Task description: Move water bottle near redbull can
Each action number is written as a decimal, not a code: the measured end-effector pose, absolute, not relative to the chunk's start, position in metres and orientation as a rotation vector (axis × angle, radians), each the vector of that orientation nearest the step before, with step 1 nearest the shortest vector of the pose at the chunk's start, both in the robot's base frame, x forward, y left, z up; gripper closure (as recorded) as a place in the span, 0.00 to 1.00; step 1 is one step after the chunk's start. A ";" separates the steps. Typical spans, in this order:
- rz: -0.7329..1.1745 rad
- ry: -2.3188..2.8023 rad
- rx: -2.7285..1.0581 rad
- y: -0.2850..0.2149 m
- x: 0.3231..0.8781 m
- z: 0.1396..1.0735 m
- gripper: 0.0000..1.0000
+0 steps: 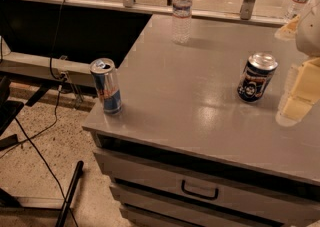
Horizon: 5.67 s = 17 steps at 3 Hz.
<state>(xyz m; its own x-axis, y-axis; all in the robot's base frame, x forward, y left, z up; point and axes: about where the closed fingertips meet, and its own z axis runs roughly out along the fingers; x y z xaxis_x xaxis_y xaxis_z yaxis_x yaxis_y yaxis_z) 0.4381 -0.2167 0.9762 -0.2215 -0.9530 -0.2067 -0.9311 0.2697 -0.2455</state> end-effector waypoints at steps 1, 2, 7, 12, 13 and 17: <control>-0.098 2.232 -1.725 -0.217 0.438 0.976 0.00; -0.084 2.191 -1.726 -0.212 0.456 0.979 0.00; 0.089 1.804 -1.313 -0.124 0.708 1.029 0.00; 0.296 1.924 -0.911 -0.077 0.839 0.954 0.42; 0.328 1.941 -0.930 -0.080 0.830 0.958 0.65; 0.747 1.740 -1.317 -0.035 0.641 0.975 1.00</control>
Offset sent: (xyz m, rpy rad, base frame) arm 0.0440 0.0091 0.0039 0.0592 -0.0309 0.0508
